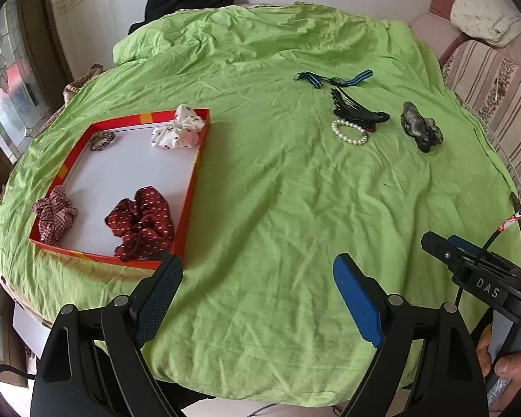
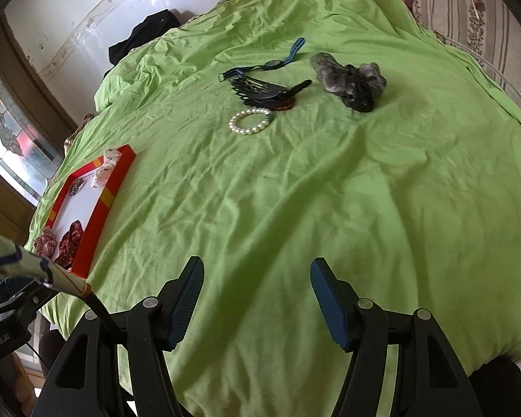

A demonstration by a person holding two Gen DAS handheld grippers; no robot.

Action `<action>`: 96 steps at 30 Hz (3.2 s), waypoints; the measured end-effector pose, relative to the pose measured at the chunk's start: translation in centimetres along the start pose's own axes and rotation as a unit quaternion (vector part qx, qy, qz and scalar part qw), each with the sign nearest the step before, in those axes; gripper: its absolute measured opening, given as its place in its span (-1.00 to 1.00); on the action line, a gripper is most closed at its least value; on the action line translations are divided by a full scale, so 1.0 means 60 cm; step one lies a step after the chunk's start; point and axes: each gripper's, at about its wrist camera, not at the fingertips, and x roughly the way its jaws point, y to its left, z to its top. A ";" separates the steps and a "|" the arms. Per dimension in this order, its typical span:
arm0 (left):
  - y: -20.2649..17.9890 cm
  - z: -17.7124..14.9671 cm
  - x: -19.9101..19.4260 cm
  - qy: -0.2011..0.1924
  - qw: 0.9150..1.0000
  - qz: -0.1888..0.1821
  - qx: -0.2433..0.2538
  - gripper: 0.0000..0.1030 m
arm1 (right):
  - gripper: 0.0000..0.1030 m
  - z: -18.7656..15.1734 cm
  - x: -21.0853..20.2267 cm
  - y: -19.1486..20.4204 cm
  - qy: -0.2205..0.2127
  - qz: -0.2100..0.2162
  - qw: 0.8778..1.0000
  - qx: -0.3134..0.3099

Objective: Organize jewelry
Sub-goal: 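Withdraw both tools from the tray and move back toward the remaining items, then grasp the pearl bracelet with the left tool while the right grasps the grey scrunchie, then carry the pearl bracelet and grey scrunchie into the tray and open both tools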

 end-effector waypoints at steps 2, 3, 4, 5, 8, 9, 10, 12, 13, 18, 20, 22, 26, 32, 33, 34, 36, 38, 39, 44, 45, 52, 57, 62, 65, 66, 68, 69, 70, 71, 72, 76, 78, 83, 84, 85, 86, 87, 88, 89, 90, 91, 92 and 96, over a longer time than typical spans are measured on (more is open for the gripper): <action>-0.004 0.003 0.005 0.006 1.000 -0.006 -0.001 0.70 | 0.32 0.000 0.001 -0.012 -0.001 -0.003 1.000 0.007; -0.005 0.004 0.008 0.007 1.000 -0.007 -0.003 0.70 | 0.32 0.001 0.002 -0.018 0.000 -0.003 1.000 0.011; -0.006 0.005 0.011 0.009 1.000 -0.009 -0.004 0.70 | 0.33 0.002 0.003 -0.027 0.000 -0.004 1.000 0.017; -0.007 0.007 0.015 0.012 1.000 -0.010 -0.005 0.70 | 0.33 0.003 0.004 -0.033 0.000 -0.005 1.000 0.020; -0.013 0.015 0.027 0.019 1.000 -0.009 -0.003 0.70 | 0.32 0.006 0.007 -0.054 0.000 -0.009 0.999 0.031; -0.016 0.019 0.031 0.020 1.000 -0.009 -0.001 0.70 | 0.32 0.008 0.008 -0.061 -0.001 -0.010 0.999 0.034; -0.020 0.023 0.035 0.020 1.000 -0.009 0.002 0.70 | 0.33 0.012 0.009 -0.069 -0.001 -0.013 0.999 0.036; -0.026 0.036 0.043 0.020 1.000 -0.012 0.008 0.70 | 0.33 0.019 0.012 -0.079 -0.002 -0.018 0.999 0.037; -0.031 0.046 0.049 0.021 1.000 -0.015 0.013 0.70 | 0.33 0.025 0.013 -0.086 -0.005 -0.022 0.999 0.037; -0.062 0.114 0.081 0.016 0.997 -0.073 0.026 0.58 | 0.32 0.067 0.021 -0.113 -0.019 -0.035 0.999 0.034; -0.078 0.142 0.098 0.016 0.995 -0.096 0.036 0.21 | 0.33 0.092 0.023 -0.123 -0.032 -0.042 0.998 0.025; -0.100 0.175 0.128 0.018 0.992 -0.112 0.049 0.08 | 0.33 0.122 0.029 -0.129 -0.045 -0.048 0.998 0.013; -0.128 0.226 0.199 0.031 0.992 -0.116 0.044 0.08 | 0.40 0.177 0.048 -0.136 -0.069 -0.060 0.996 -0.007; -0.138 0.276 0.337 0.083 0.987 -0.138 0.000 0.08 | 0.43 0.248 0.109 -0.125 -0.070 -0.078 0.993 -0.057; -0.142 0.281 0.354 0.087 0.987 -0.135 0.000 0.08 | 0.43 0.256 0.119 -0.123 -0.068 -0.080 0.992 -0.064; -0.144 0.286 0.370 0.091 0.987 -0.130 0.001 0.07 | 0.43 0.263 0.131 -0.121 -0.064 -0.085 0.992 -0.071; -0.150 0.294 0.392 0.091 0.987 -0.132 0.001 0.07 | 0.43 0.273 0.152 -0.119 -0.057 -0.091 0.991 -0.084; -0.160 0.300 0.398 0.088 0.987 -0.137 0.009 0.07 | 0.43 0.278 0.173 -0.117 -0.049 -0.102 0.989 -0.098; -0.167 0.303 0.401 0.088 0.986 -0.141 0.013 0.07 | 0.43 0.278 0.180 -0.116 -0.048 -0.109 0.987 -0.105; -0.209 0.299 0.407 0.088 0.987 -0.119 0.055 -0.80 | -0.50 0.276 0.206 -0.121 -0.031 -0.153 0.981 -0.118; -0.214 0.298 0.406 0.089 0.987 -0.121 0.062 -0.82 | -0.53 0.276 0.203 -0.125 -0.030 -0.147 0.982 -0.111; -0.204 0.290 0.334 0.075 0.986 -0.139 0.059 -0.82 | -0.70 0.268 0.120 -0.135 -0.046 -0.085 0.993 -0.065; -0.186 0.281 0.234 0.043 0.984 -0.164 0.054 -0.82 | -0.70 0.250 0.057 -0.120 -0.047 -0.019 0.998 -0.029; -0.127 0.261 0.139 0.014 0.982 -0.183 0.043 -0.82 | -0.70 0.225 0.007 -0.096 -0.040 0.041 0.998 0.003; -0.077 0.250 0.091 0.000 0.982 -0.185 0.028 -0.82 | -0.70 0.210 -0.013 -0.073 -0.039 0.053 0.998 0.000; -0.060 0.246 0.079 -0.004 0.983 -0.184 0.023 -0.82 | -0.70 0.206 -0.018 -0.065 -0.039 0.053 0.998 -0.004; -0.019 0.237 0.051 -0.014 0.983 -0.181 0.011 -0.82 | -0.70 0.195 -0.026 -0.042 -0.038 0.055 0.998 -0.015; 0.004 0.233 0.037 -0.019 0.984 -0.177 0.006 -0.82 | -0.70 0.191 -0.028 -0.032 -0.036 0.057 0.998 -0.019; 0.019 0.229 0.028 -0.021 0.985 -0.173 0.003 -0.82 | -0.70 0.185 -0.029 -0.014 -0.032 0.061 0.997 -0.028; 0.044 0.222 0.016 -0.026 0.987 -0.162 -0.001 -0.82 | -0.70 0.182 -0.029 -0.003 -0.030 0.063 0.997 -0.035; 0.064 0.217 0.009 -0.029 0.988 -0.150 -0.004 -0.82 | -0.70 0.179 -0.028 0.010 -0.028 0.065 0.997 -0.042; 0.157 0.192 0.002 -0.028 0.993 -0.106 -0.031 -0.82 | -0.70 0.164 -0.018 0.080 -0.014 0.081 0.994 -0.076; 0.200 0.181 0.008 -0.023 0.994 -0.093 -0.049 -0.82 | -0.70 0.155 -0.008 0.117 -0.005 0.088 0.991 -0.096; 0.291 0.164 0.026 -0.013 0.993 -0.072 -0.088 -0.82 | -0.70 0.134 0.024 0.212 0.020 0.105 0.984 -0.141; 0.307 0.162 0.032 -0.012 0.993 -0.069 -0.094 -0.82 | -0.70 0.131 0.030 0.228 0.024 0.108 0.983 -0.148; 0.325 0.162 0.040 -0.009 0.993 -0.065 -0.103 -0.82 | -0.70 0.127 0.037 0.247 0.029 0.113 0.981 -0.157; 0.337 0.161 0.047 -0.008 0.992 -0.063 -0.109 -0.82 | -0.70 0.123 0.045 0.270 0.035 0.117 0.978 -0.166; 0.349 0.161 0.053 -0.006 0.992 -0.060 -0.114 -0.82 | -0.70 0.121 0.052 0.289 0.040 0.121 0.976 -0.174; 0.367 0.162 0.062 -0.004 0.991 -0.057 -0.122 -0.82 | -0.70 0.118 0.058 0.306 0.043 0.123 0.975 -0.182; 0.378 0.164 0.070 -0.003 0.990 -0.053 -0.127 -0.82 | -0.70 0.116 0.065 0.328 0.047 0.127 0.972 -0.191; 0.391 0.165 0.077 -0.001 0.990 -0.051 -0.133 -0.82 | -0.70 0.113 0.071 0.343 0.050 0.131 0.970 -0.197; 0.406 0.167 0.085 -0.002 0.989 -0.052 -0.137 -0.82 | -0.70 0.112 0.080 0.365 0.056 0.137 0.968 -0.205; 0.421 0.170 0.094 0.000 0.988 -0.051 -0.143 -0.82 | -0.70 0.111 0.086 0.378 0.059 0.142 0.966 -0.207; 0.479 0.179 0.131 0.011 0.986 -0.028 -0.162 -0.82 | -0.70 0.111 0.123 0.437 0.087 0.170 0.959 -0.208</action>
